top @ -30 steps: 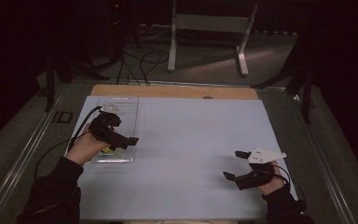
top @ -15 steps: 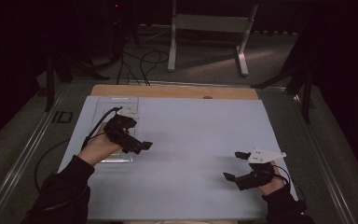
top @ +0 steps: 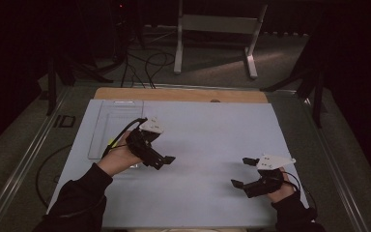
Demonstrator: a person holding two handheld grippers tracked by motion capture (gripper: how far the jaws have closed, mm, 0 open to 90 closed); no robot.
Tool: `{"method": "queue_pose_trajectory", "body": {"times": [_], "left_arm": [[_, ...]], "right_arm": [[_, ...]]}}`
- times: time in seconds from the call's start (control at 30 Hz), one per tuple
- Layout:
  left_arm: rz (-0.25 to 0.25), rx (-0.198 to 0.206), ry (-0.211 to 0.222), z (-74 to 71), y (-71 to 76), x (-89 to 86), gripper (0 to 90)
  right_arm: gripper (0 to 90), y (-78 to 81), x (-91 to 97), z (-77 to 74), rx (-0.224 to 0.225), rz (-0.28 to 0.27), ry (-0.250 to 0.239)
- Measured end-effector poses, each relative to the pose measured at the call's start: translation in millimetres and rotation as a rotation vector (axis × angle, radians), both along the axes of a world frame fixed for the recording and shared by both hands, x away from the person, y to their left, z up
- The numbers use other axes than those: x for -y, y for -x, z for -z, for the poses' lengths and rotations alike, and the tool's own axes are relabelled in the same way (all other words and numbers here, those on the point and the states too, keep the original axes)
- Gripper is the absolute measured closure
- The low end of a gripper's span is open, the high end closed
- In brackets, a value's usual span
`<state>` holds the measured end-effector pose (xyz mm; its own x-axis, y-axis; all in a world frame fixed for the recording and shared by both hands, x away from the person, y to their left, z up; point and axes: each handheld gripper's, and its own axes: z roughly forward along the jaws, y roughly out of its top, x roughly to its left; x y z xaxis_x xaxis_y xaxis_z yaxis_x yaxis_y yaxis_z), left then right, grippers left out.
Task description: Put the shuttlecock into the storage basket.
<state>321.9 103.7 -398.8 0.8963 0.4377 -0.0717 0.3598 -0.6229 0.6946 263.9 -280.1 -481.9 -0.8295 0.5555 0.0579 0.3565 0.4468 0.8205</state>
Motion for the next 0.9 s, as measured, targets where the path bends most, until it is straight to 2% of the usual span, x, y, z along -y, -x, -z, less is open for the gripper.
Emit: {"method": "queue_pose_trajectory", "body": {"times": [0.1, 0.3, 0.4, 0.5, 0.6, 0.9], "left_arm": [[0.027, 0.001, 0.014, 3.7, 3.6, 5.7, 0.0], [0.069, 0.007, 0.014, 13.6, 12.9, 14.4, 0.0], [0.089, 0.031, 0.026, 19.1, 18.0, 16.1, 0.0], [0.094, 0.04, 0.041, 24.4, 22.1, 14.5, 0.0], [0.09, 0.028, 0.065, 29.7, 25.3, 10.1, 0.0], [0.091, 0.007, 0.067, 50.0, 38.3, -3.9, 0.0]], "right_arm": [[9.4, 0.4, 0.1, 0.7, 0.005, 0.001, 0.0], [9.4, 1.3, 1.1, 1.5, 0.0, 0.003, -0.002], [9.4, 1.8, 1.3, 1.6, 0.0, 0.005, -0.006], [9.4, 2.2, 0.9, 2.4, -0.004, 0.008, -0.002], [9.4, 2.7, 0.7, 3.5, -0.007, 0.004, 0.0], [9.4, 3.8, 1.7, 4.6, -0.009, 0.001, -0.003]]}}
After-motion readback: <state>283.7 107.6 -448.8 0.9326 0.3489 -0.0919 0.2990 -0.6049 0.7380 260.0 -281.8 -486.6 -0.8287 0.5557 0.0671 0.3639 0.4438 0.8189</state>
